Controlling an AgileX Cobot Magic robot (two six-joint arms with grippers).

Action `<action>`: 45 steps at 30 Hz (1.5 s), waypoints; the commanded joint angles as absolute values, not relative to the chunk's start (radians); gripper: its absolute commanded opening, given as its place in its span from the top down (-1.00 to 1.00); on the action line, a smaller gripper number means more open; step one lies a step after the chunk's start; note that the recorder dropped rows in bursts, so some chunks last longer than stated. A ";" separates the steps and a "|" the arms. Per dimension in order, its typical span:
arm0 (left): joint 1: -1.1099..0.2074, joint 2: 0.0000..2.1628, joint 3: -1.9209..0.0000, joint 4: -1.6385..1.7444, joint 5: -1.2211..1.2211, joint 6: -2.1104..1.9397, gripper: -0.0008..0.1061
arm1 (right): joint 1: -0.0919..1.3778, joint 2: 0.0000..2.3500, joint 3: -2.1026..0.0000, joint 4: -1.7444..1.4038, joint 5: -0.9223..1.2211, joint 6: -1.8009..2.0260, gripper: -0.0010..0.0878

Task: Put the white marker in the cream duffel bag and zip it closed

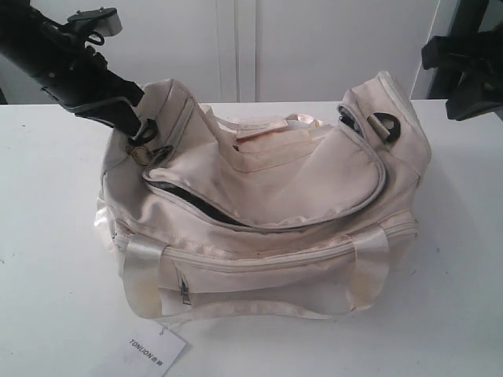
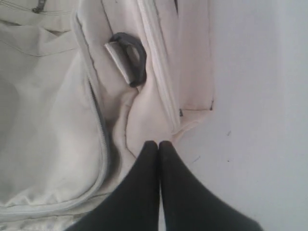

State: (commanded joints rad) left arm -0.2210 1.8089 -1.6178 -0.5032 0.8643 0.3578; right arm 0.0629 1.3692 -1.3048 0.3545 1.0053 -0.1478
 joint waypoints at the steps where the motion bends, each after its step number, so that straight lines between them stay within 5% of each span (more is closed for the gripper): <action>1: -0.221 1.809 -1.618 -0.530 0.864 0.372 0.99 | 0.070 1.369 -1.305 0.413 1.003 -0.186 0.98; 12: -0.139 1.809 -1.618 -0.903 0.936 0.523 0.99 | 0.281 1.378 -1.305 0.495 0.875 -0.265 0.98; 25: -0.131 1.809 -1.618 -0.911 0.956 0.523 0.99 | 0.526 1.540 -1.323 0.543 0.717 -0.126 0.98; 36: -0.131 1.809 -1.618 -0.915 0.957 0.523 0.99 | 0.617 1.714 -1.543 0.539 0.735 -0.016 0.98; 45: -0.131 1.809 -1.618 -0.919 0.958 0.523 0.99 | 0.620 1.807 -1.637 0.539 0.730 0.045 0.52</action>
State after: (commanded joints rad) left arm -0.1310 1.8089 -1.6178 -0.9191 0.9579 0.5233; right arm 0.6204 1.8072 -1.6365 0.5389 0.7295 0.0452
